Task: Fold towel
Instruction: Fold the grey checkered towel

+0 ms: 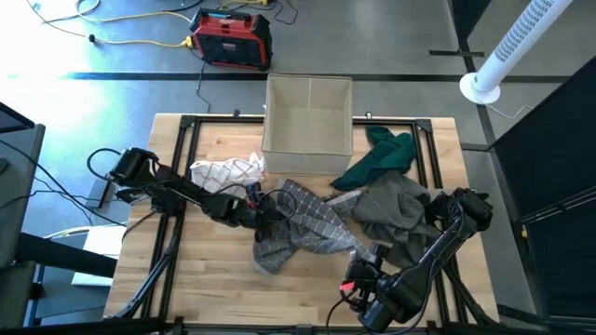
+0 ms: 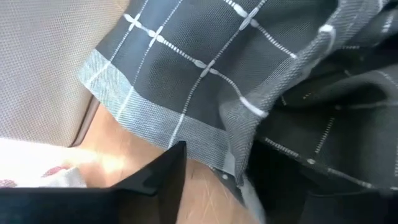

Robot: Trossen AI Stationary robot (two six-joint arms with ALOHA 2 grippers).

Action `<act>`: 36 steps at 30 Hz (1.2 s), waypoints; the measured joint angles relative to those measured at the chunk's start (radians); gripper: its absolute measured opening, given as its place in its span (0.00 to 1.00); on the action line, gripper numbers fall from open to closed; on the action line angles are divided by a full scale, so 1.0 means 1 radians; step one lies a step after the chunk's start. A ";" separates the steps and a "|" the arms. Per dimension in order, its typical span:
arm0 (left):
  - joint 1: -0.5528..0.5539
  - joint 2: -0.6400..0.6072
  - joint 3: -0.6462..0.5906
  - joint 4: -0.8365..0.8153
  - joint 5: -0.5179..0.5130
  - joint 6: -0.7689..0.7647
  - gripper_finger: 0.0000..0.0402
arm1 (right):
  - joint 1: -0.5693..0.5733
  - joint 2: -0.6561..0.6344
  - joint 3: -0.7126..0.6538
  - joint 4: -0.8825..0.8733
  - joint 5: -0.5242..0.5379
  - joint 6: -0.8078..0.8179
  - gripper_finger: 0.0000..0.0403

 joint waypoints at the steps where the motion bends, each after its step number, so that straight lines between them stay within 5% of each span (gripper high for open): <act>1: 0.002 0.001 0.000 0.001 -0.002 0.001 0.19 | 0.000 0.000 0.000 0.001 0.000 0.000 0.00; 6: 0.003 -0.012 0.001 -0.007 -0.004 0.023 0.02 | 0.000 0.000 0.000 0.003 0.001 0.001 0.00; 16: -0.073 -0.240 0.197 -0.505 -0.059 -0.008 0.00 | -0.037 0.000 0.024 -0.082 0.002 0.003 0.00; 22: -0.122 -0.417 0.347 -0.792 -0.185 -0.022 0.00 | -0.094 -0.023 0.094 -0.238 0.030 0.005 0.00; 36: -0.246 -0.631 0.572 -1.051 -0.321 -0.166 0.00 | -0.202 -0.319 0.069 -0.242 0.155 -0.233 0.00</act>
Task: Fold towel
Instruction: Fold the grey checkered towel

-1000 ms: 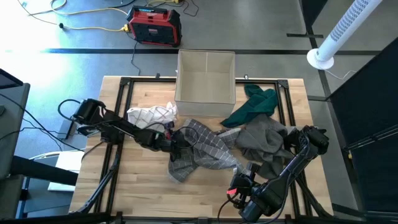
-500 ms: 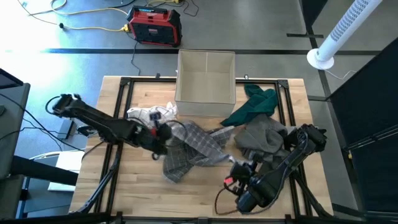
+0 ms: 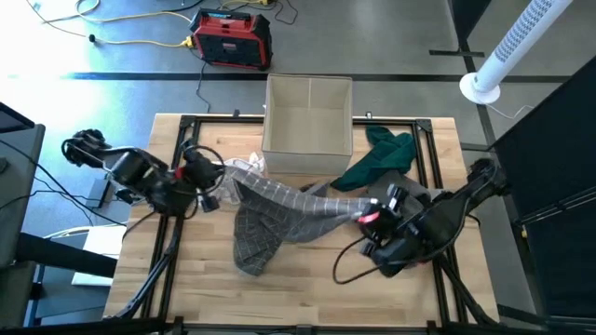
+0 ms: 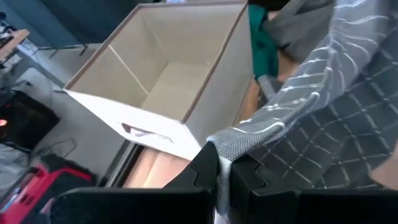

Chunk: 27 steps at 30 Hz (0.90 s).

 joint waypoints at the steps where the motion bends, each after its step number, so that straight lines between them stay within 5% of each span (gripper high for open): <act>1: -0.011 -0.008 0.007 0.000 -0.009 0.000 0.00 | -0.005 -0.009 0.000 0.000 -0.001 -0.037 0.00; 8: -0.073 -0.042 0.057 0.002 -0.049 -0.028 0.00 | -0.025 -0.012 0.000 0.001 -0.079 -0.163 0.00; 11: -0.092 -0.042 0.034 -0.001 0.030 -0.082 0.00 | -0.025 0.036 0.000 0.019 -0.177 -0.161 0.00; 17: -0.114 -0.020 -0.107 -0.005 0.239 -0.238 0.00 | -0.004 0.187 0.000 0.148 -0.400 -0.237 0.00; 27: -0.128 0.014 -0.318 0.017 0.304 -0.463 0.00 | -0.026 0.380 -0.001 0.204 -0.686 -0.088 0.04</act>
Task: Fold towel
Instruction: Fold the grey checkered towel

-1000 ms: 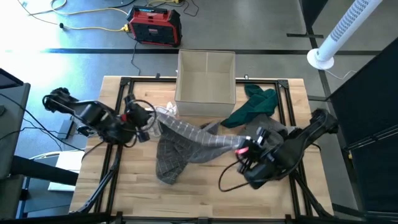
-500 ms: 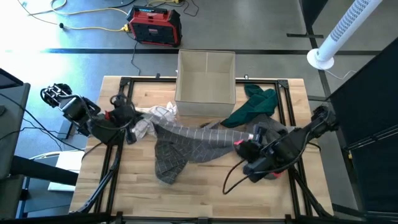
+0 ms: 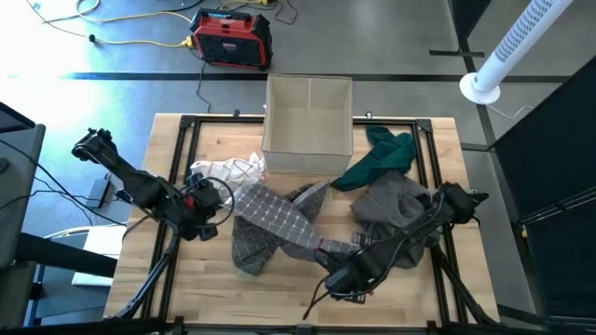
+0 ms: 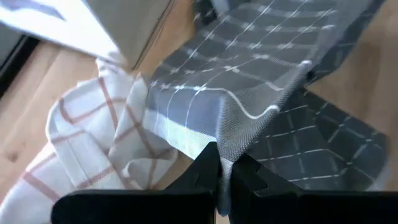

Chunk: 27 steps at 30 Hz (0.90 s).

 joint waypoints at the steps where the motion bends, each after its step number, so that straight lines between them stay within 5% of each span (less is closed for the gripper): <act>1: -0.001 0.002 -0.017 0.006 0.004 -0.014 0.00 | -0.003 0.014 0.000 0.004 -0.026 0.015 0.05; 10: -0.001 0.002 -0.096 0.074 0.036 -0.011 0.00 | 0.017 0.030 0.002 0.040 -0.195 0.193 0.32; 19: 0.000 0.002 -0.153 0.071 0.073 -0.010 0.00 | 0.109 -0.012 0.002 0.016 -0.228 0.439 0.35; 27: 0.000 0.002 -0.189 0.141 0.118 -0.009 0.00 | 0.116 -0.029 0.001 0.117 0.069 0.532 0.37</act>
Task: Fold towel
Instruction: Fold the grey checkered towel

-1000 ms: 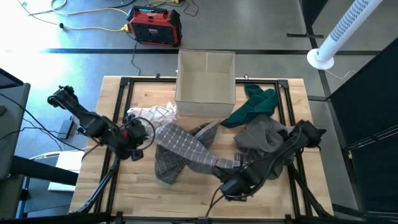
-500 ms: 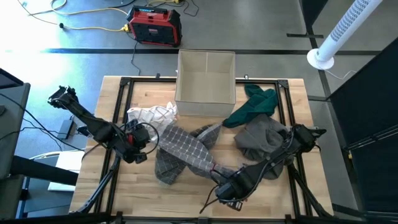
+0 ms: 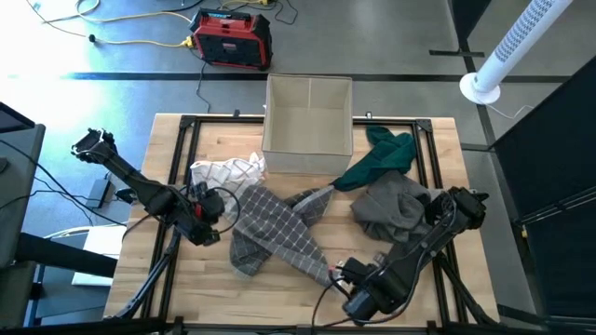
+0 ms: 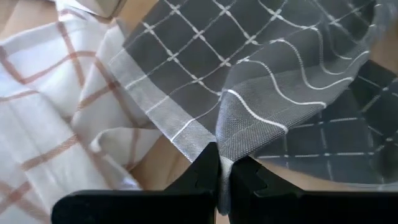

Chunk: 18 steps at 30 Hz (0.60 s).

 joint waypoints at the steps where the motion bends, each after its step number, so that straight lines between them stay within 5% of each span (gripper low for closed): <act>1: 0.000 0.000 -0.004 0.009 0.006 0.000 0.00 | 0.001 -0.002 0.000 0.013 0.039 0.011 0.38; 9: -0.047 0.008 -0.029 0.037 0.140 -0.038 0.00 | -0.009 -0.006 0.000 0.073 0.195 0.109 0.46; 18: -0.181 0.011 -0.121 0.090 0.235 -0.174 0.00 | -0.005 0.008 -0.001 0.069 0.136 0.202 0.48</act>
